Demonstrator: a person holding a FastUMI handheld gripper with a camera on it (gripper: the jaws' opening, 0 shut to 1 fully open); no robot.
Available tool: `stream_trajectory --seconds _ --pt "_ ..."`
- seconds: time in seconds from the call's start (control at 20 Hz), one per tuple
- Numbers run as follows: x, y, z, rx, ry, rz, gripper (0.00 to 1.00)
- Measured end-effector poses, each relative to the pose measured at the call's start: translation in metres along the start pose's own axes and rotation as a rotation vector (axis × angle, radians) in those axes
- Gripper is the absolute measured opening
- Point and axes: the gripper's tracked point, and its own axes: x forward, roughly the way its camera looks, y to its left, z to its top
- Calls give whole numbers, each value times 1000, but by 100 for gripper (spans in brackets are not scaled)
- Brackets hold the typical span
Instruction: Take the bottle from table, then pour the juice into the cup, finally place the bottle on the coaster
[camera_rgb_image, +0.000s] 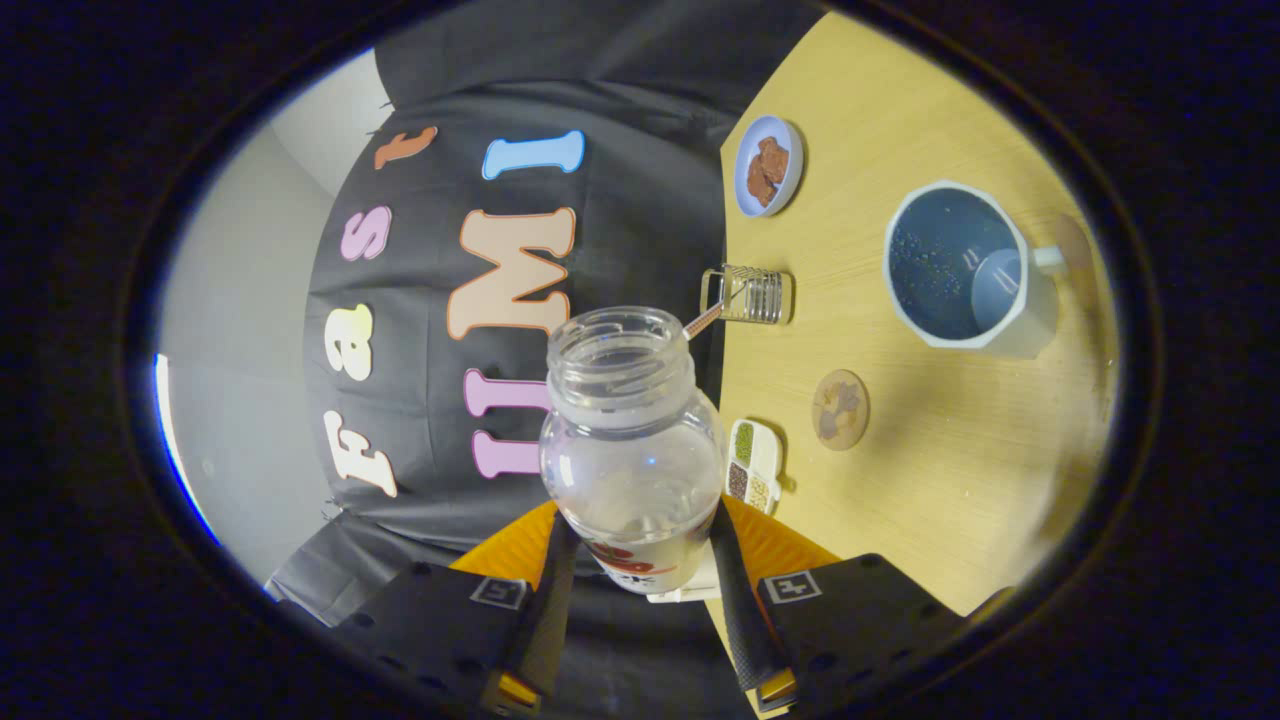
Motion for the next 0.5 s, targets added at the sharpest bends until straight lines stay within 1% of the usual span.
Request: stream_trajectory --seconds 0.5 --pt "9 10 7 118 -12 38 70"
